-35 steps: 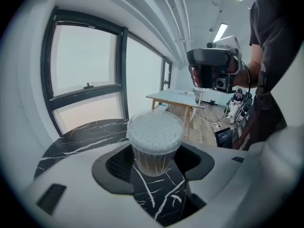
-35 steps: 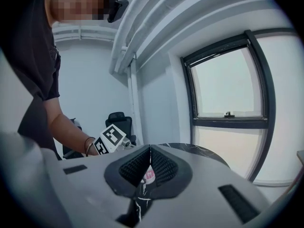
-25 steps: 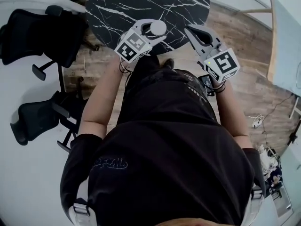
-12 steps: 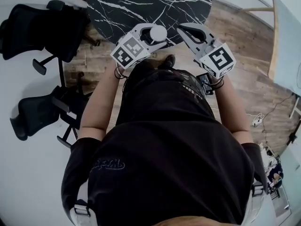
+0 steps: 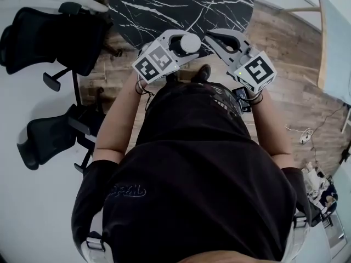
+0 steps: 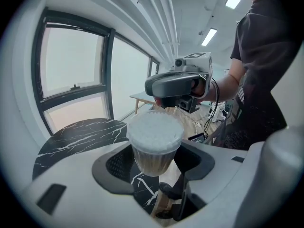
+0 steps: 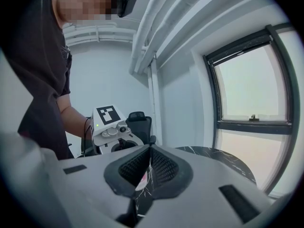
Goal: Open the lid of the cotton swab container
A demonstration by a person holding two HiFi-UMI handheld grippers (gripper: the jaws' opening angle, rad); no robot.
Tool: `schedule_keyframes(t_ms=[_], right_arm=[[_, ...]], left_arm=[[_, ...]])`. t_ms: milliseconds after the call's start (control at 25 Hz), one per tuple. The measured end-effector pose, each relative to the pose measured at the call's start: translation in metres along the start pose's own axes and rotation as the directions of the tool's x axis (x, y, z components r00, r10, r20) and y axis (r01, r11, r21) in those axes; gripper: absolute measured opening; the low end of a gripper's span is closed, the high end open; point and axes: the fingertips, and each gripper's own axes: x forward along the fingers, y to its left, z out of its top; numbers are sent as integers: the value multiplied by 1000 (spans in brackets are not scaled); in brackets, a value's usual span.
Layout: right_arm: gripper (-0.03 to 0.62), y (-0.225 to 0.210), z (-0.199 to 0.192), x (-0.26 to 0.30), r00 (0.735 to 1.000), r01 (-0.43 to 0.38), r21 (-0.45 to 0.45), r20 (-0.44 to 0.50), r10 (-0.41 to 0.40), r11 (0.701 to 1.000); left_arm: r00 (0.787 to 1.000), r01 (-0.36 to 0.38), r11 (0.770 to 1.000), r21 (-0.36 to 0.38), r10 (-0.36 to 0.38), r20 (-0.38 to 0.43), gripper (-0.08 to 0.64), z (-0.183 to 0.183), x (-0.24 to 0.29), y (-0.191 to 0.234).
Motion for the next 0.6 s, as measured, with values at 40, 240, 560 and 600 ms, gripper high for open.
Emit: schedule_keyframes(t_ms=[40, 240, 560, 600], right_arm=[[25, 7, 4, 4, 1000, -13, -3, 6, 13, 1000], [76, 46, 19, 24, 996, -89, -19, 8, 89, 996], [253, 104, 36, 58, 993, -119, -44, -25, 118, 992], [264, 111, 36, 63, 992, -121, -59, -36, 119, 991]], left_arm=[[1000, 6, 1000, 11, -6, -1, 268, -1, -5, -1], [999, 45, 997, 66, -44, -8, 268, -7, -32, -5], [997, 75, 989, 125, -74, -18, 268, -19, -79, -20], [997, 78, 988, 132, -76, -19, 268, -20, -85, -23]])
